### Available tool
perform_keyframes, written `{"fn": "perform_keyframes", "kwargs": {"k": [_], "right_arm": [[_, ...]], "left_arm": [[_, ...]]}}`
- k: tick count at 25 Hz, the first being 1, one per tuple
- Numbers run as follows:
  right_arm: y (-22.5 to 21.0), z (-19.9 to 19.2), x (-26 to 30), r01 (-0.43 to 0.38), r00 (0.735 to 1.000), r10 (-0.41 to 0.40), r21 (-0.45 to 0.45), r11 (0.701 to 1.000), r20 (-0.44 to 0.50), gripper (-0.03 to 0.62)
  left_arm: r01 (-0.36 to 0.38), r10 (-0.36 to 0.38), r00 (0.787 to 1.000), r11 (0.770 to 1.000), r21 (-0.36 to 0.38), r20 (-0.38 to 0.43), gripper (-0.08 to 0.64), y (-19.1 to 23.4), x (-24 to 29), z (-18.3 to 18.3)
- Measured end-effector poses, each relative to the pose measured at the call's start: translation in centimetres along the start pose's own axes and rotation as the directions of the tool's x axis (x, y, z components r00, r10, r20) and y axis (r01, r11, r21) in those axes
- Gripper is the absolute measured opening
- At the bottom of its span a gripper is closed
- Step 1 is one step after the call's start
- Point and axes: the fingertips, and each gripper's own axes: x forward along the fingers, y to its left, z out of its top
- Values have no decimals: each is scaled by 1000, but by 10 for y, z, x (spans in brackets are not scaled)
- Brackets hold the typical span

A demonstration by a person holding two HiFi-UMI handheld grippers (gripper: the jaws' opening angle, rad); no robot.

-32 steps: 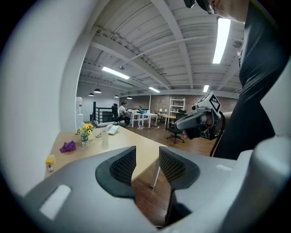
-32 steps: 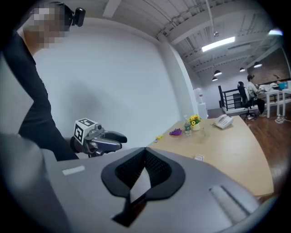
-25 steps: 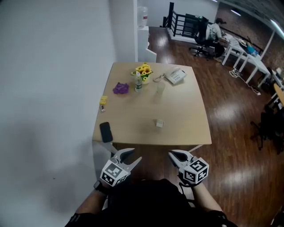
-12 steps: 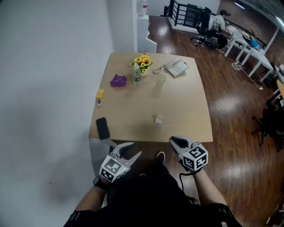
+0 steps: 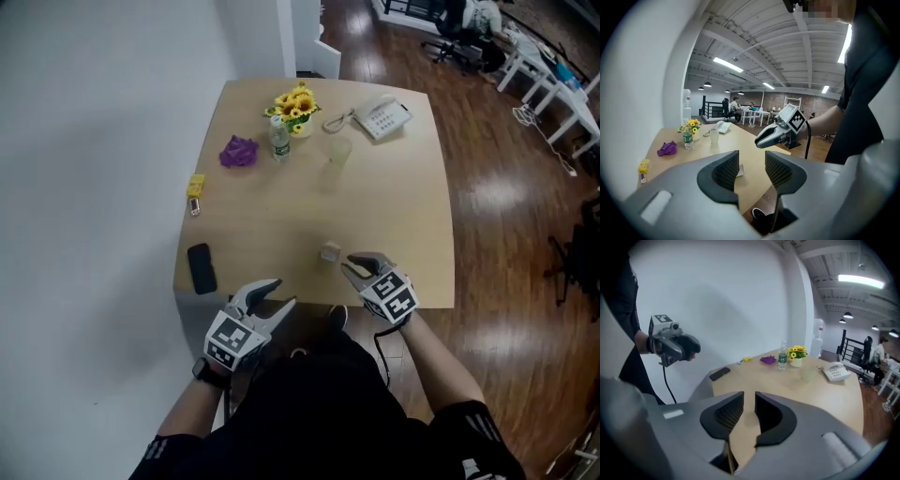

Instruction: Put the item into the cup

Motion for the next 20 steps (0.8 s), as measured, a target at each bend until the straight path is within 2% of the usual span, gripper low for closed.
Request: {"fn": "perform_keyframes", "kwargs": {"k": [5, 10, 13, 16, 20], "right_arm": [[-34, -24, 51, -94, 987, 78, -114, 989, -141, 104], [-48, -55, 87, -220, 947, 169, -168, 961, -273, 106], [-50, -78, 103, -263, 922, 200, -160, 951, -331, 107], [-54, -98, 117, -268, 904, 203, -131, 954, -376, 107], [-57, -109, 131, -261, 894, 195, -114, 959, -404, 103]], "left_arm": [[-38, 37, 998, 999, -24, -43, 175, 28, 51, 10], [-76, 72, 995, 996, -56, -75, 178, 47, 86, 18], [-84, 78, 993, 994, -70, -86, 181, 50, 99, 19], [-92, 84, 991, 993, -76, -100, 181, 54, 104, 16], [-91, 82, 991, 992, -83, -107, 181, 60, 106, 15]]}}
